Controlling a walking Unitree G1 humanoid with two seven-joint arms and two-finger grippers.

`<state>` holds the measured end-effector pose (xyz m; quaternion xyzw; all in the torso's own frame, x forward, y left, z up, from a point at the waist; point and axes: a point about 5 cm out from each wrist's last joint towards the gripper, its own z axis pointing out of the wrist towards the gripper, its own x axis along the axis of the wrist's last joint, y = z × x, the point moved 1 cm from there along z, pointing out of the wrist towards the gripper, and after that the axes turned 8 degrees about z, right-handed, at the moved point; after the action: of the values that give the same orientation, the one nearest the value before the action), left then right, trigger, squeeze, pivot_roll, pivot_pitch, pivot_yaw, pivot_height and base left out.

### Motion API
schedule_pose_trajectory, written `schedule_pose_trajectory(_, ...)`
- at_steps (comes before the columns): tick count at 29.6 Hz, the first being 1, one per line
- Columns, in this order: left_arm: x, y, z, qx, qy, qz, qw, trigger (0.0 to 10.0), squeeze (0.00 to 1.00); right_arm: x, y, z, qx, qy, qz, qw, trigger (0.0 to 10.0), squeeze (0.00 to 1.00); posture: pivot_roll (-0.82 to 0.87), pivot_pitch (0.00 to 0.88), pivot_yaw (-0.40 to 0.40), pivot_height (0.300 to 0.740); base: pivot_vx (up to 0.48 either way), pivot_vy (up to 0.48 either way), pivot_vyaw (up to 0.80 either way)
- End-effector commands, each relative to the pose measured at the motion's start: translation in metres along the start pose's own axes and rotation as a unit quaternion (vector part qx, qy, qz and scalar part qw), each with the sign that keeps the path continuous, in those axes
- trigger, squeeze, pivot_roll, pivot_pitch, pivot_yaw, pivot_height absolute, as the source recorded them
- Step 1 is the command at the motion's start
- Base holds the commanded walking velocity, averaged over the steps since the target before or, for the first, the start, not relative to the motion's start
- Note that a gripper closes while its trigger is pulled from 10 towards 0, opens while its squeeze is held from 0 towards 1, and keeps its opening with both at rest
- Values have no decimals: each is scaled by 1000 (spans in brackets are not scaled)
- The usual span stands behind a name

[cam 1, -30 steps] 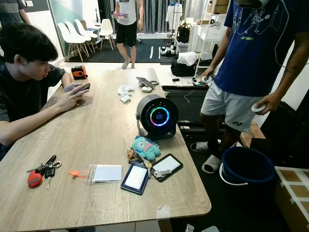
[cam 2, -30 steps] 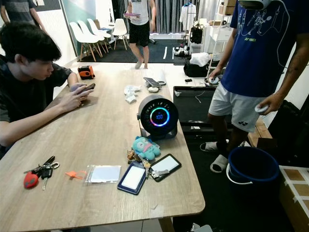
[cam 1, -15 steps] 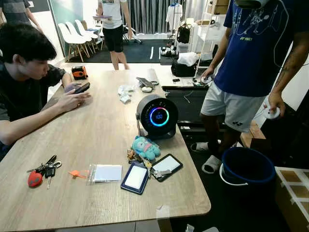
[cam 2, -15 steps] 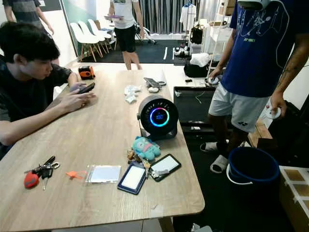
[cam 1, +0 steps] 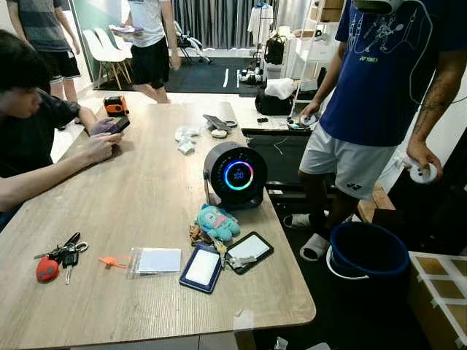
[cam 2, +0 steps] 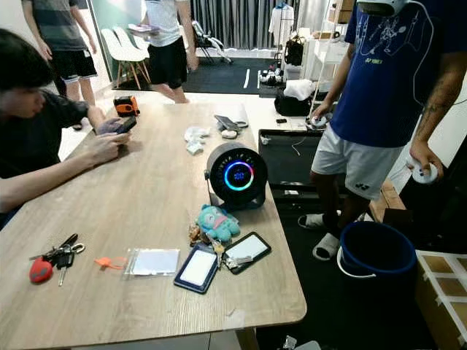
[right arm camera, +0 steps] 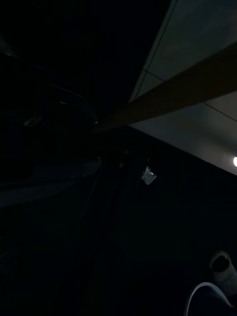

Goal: Hang keys on a hook

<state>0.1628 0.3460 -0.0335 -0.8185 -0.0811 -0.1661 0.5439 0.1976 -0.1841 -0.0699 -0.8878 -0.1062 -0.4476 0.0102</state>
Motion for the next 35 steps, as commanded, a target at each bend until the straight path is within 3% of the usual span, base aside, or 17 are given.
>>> schedule_pose_trajectory(1, 10, -26, 16, 51, 1, -24, 998, 10000, 0, -4, 0, -2, -4, -4, 9, 1000, 10000, 0, 3, 77, 55, 740, 0, 0, 0)
schedule_pose_trajectory(6, -14, -28, 19, 42, -4, 50, 998, 10000, 0, -4, -1, -2, -4, -3, 10, 1000, 10000, 0, 2, 75, 60, 740, 0, 0, 0)
schedule_pose_trajectory(8, -14, -28, 19, 42, -4, 50, 998, 10000, 0, -4, -1, -2, -4, -3, 10, 1000, 10000, 0, 2, 75, 60, 740, 0, 0, 0)
schedule_pose_trajectory(10, -29, -33, 22, 52, -23, 71, 996, 10000, 0, -4, -2, -2, -3, -3, 10, 1000, 10000, 0, 3, 78, 59, 740, 0, 0, 0)
schedule_pose_trajectory(14, -33, -41, 26, 68, -38, 62, 995, 10000, 0, -4, -2, -2, -2, -3, 10, 1000, 10000, 0, 6, 79, 56, 740, 0, 0, 0)
schedule_pose_trajectory(21, -31, -63, 36, 120, -81, 13, 989, 10000, 0, -3, -3, -1, -2, -3, 10, 1000, 10000, 0, 5, 82, 60, 740, 0, 0, 0)
schedule_pose_trajectory(24, -31, -63, 36, 120, -81, 13, 989, 10000, 0, -3, -3, -1, -2, -3, 10, 1000, 10000, 0, 5, 82, 60, 740, 0, 0, 0)
schedule_pose_trajectory(27, -33, -87, 45, 168, -121, -61, 976, 10000, 0, -4, -4, -1, -1, -2, 12, 1000, 10000, 0, 5, 84, 61, 740, 0, 0, 0)
schedule_pose_trajectory(30, -32, -93, 47, 180, -129, -86, 971, 10000, 0, -4, -5, -2, 0, -3, 12, 1000, 10000, 0, 5, 84, 61, 740, 0, 0, 0)
schedule_pose_trajectory(31, -28, -102, 50, 193, -131, -111, 966, 10000, 0, -4, -5, -2, 0, -3, 12, 1000, 10000, 0, 7, 85, 59, 740, 0, 0, 0)
schedule_pose_trajectory(34, -28, -102, 50, 193, -131, -111, 966, 10000, 0, -4, -5, -2, 0, -3, 12, 1000, 10000, 0, 7, 85, 59, 740, 0, 0, 0)
schedule_pose_trajectory(35, -20, -112, 54, 207, -127, -141, 960, 10000, 0, -4, -5, -1, 0, -3, 11, 1000, 10000, 0, 9, 85, 59, 740, 0, 0, 0)
